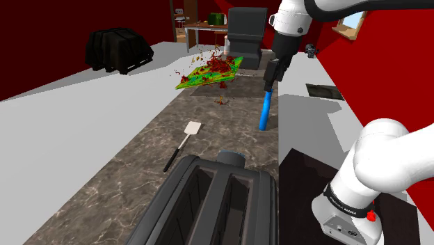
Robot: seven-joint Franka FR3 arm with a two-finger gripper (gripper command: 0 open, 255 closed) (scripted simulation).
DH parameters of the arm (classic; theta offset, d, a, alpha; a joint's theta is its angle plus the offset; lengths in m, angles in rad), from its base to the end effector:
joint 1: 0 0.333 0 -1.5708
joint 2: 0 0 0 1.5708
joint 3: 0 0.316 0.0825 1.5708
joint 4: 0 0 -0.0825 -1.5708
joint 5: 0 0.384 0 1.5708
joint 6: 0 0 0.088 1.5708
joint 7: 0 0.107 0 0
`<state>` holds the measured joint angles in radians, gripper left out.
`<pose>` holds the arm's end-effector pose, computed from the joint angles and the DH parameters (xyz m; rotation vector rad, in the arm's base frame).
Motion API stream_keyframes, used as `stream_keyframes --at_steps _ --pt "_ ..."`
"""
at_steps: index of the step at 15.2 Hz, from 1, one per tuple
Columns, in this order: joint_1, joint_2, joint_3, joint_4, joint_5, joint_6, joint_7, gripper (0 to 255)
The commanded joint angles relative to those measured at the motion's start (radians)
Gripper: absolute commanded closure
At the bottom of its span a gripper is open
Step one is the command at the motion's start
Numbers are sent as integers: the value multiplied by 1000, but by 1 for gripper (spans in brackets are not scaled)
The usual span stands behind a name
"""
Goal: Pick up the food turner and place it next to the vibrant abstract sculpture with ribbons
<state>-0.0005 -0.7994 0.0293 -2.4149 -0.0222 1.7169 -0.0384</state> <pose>0.3166 0.0094 0.5801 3.0922 0.0951 0.1560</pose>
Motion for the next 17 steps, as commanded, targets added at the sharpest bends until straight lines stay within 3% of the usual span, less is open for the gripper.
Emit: stream_keyframes --at_steps 1,10,17 --pt "0 0 0 0 0 0 0 0" --pt "-46 195 231 4 137 150 480 0" --pt "-105 446 388 112 163 272 852 0"
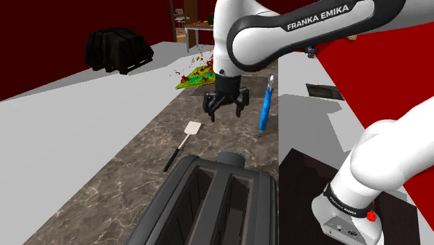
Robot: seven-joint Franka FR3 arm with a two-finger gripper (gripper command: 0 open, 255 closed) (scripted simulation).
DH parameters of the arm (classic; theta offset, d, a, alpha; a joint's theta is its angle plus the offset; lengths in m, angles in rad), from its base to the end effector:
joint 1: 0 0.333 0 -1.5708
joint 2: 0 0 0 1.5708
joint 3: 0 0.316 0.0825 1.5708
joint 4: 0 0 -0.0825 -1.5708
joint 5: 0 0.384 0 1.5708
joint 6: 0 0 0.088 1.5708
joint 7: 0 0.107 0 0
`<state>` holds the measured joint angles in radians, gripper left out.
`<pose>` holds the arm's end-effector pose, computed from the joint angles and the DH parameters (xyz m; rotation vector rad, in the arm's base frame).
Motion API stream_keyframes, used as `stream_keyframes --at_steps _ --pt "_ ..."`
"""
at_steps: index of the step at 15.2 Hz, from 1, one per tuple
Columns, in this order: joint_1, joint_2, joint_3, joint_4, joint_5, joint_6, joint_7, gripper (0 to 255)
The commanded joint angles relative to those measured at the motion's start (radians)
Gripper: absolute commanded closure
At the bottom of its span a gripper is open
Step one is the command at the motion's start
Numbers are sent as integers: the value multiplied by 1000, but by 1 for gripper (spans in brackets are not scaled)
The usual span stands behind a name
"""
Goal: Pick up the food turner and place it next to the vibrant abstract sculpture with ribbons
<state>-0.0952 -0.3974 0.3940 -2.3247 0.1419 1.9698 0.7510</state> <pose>0.4150 0.1480 0.4819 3.0242 -0.8256 0.0394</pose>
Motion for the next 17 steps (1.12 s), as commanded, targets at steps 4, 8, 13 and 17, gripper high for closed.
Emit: stream_keyframes --at_steps 4,8,13,17 --pt "-43 215 93 117 -38 79 283 0" --pt "-55 398 131 232 -108 122 506 0" --pt "-23 625 116 403 -203 148 761 0" --pt "-3 696 98 441 -229 173 826 0"
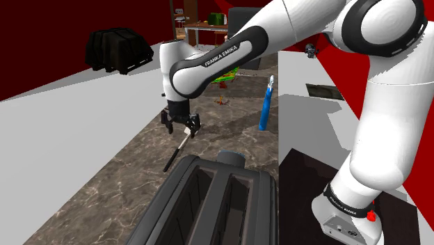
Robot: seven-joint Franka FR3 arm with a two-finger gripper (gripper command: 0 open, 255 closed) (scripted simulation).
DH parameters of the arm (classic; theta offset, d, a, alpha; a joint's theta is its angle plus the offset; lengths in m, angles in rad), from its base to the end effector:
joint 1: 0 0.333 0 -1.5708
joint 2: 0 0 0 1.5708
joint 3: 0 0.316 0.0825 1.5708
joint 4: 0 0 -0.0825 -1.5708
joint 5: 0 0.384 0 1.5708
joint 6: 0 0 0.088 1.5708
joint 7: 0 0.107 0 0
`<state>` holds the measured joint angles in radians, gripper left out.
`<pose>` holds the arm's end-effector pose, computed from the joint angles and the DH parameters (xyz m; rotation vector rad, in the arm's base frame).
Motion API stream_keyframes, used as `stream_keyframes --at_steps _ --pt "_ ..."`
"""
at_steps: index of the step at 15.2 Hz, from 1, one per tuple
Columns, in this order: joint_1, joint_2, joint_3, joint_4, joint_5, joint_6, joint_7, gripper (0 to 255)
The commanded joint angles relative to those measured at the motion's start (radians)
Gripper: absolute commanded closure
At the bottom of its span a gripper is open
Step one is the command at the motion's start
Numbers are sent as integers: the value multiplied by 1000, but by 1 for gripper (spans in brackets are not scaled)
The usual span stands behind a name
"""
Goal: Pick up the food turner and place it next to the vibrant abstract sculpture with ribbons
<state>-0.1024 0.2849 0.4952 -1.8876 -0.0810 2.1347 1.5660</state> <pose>0.5746 0.2171 0.3729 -2.6088 1.6841 0.0860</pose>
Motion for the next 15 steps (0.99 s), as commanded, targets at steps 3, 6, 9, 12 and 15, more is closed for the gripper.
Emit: stream_keyframes --at_steps 3,6,9,12,15 --pt "9 33 -7 -13 -18 43 19 0" --pt "14 51 -11 -26 -28 72 26 0" --pt "14 51 -11 -25 -28 72 26 0" --pt "14 51 -11 -25 -28 72 26 0" --pt "14 51 -11 -25 -28 72 26 255"
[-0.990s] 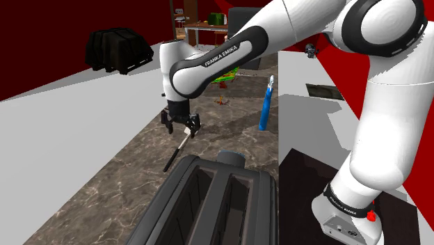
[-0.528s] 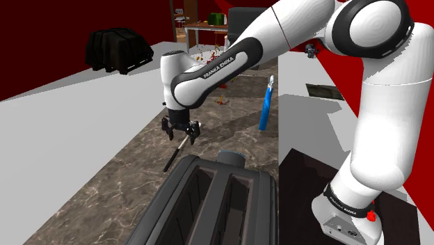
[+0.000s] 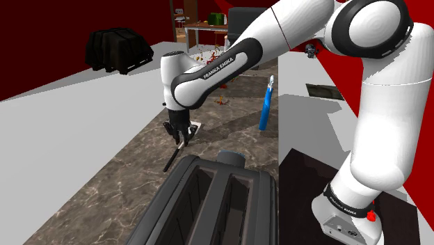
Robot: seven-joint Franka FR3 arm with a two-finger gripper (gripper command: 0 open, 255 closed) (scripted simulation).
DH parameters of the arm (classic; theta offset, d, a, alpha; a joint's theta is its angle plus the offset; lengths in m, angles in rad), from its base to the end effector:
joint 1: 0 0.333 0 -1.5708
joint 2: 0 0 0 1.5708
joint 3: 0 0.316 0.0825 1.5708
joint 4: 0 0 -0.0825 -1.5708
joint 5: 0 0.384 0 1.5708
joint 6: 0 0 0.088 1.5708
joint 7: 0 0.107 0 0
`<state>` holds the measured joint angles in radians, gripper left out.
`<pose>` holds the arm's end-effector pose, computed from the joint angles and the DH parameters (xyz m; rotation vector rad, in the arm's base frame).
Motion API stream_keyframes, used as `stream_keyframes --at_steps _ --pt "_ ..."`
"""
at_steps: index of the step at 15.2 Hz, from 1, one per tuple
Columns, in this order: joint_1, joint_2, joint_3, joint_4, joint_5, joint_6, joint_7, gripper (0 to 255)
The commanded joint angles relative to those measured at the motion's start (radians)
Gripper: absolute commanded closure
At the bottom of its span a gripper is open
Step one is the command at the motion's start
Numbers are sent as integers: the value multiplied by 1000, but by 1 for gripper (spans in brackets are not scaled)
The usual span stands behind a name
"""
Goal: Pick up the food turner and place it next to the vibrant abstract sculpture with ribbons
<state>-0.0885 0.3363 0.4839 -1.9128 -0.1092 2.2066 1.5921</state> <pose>0.5761 0.2199 0.3386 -2.6014 1.6944 0.0869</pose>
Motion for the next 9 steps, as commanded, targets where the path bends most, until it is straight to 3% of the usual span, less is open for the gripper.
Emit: stream_keyframes --at_steps 1,9 --pt "0 0 0 0 0 0 0 255" --pt "-2 -7 2 5 4 -11 -2 255"
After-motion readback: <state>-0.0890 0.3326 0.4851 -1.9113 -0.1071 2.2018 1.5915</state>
